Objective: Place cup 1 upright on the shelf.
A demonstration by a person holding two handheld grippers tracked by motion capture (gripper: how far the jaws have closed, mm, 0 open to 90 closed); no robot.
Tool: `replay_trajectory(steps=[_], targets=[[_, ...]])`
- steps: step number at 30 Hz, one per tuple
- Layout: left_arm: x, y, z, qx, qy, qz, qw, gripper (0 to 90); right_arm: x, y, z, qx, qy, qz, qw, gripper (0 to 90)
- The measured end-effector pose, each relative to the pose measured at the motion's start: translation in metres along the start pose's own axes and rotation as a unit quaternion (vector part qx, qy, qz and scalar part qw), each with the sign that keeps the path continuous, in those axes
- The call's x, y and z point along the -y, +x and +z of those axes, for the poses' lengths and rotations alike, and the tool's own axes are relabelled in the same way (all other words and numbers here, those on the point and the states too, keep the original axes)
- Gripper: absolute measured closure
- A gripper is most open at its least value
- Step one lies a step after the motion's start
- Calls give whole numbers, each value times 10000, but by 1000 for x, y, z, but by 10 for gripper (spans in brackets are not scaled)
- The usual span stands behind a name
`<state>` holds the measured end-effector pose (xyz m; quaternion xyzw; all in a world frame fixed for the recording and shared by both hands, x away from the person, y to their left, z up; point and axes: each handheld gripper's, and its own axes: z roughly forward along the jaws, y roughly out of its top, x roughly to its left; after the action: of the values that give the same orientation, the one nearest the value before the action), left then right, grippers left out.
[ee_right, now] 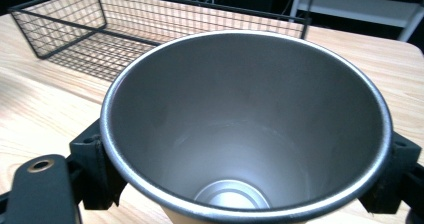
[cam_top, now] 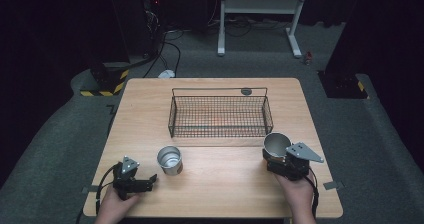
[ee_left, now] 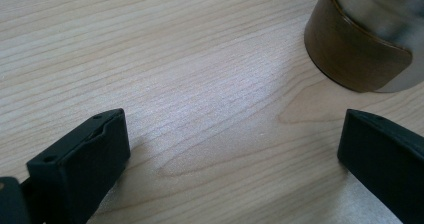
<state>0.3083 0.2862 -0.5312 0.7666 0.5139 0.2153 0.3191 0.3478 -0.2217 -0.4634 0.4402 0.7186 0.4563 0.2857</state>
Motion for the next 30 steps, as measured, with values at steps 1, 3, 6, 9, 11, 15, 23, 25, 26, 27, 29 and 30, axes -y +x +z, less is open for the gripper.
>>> replay_trajectory(steps=[1, 3, 6, 9, 11, 15, 23, 25, 26, 27, 29, 30], targets=[[0, 0, 0, 0, -1, 0, 10000, 7, -1, 2, 0, -23, -1, -24, 10000, 135], [0, 0, 0, -1, -1, -1, 10000, 7, -1, 7, 1, -76, -10, -54, 10000, 136], [0, 0, 0, 1, -1, -2, 10000, 7, -2, 14, 5, -191, -15, -64, 9998, 136], [0, 0, 0, 1, 11, 24, 10000, 7, -3, 21, 7, -233, -16, -120, 9997, 135], [0, 0, 0, 2, 11, 22, 10000, 7, -3, 24, 9, -293, -25, -112, 9995, 135], [0, 0, 0, 2, 16, 19, 10000, 7, -6, 32, 11, -341, -66, -145, 9993, 136], [-1, 1, 1, 6, -7, 21, 10000, 7, -9, 42, 18, -422, -45, -100, 9990, 136], [-1, 1, 1, 9, -4, 22, 10000, 7, -13, 43, 19, -438, -97, -51, 9990, 136], [-1, 1, 1, 18, 3, 28, 10000, 7, -14, 43, 19, -447, -109, -17, 9989, 136], [-1, 1, 1, 16, -3, 32, 10000, 7, -16, 43, 20, -450, -88, -20, 9989, 136], [-2, 1, 1, 18, 7, 67, 10000, 6, -21, 43, 21, -399, -42, -62, 9992, 136], [-2, 0, 2, 32, 0, 44, 10000, 6, -24, 43, 22, -384, -39, -32, 9992, 136]])
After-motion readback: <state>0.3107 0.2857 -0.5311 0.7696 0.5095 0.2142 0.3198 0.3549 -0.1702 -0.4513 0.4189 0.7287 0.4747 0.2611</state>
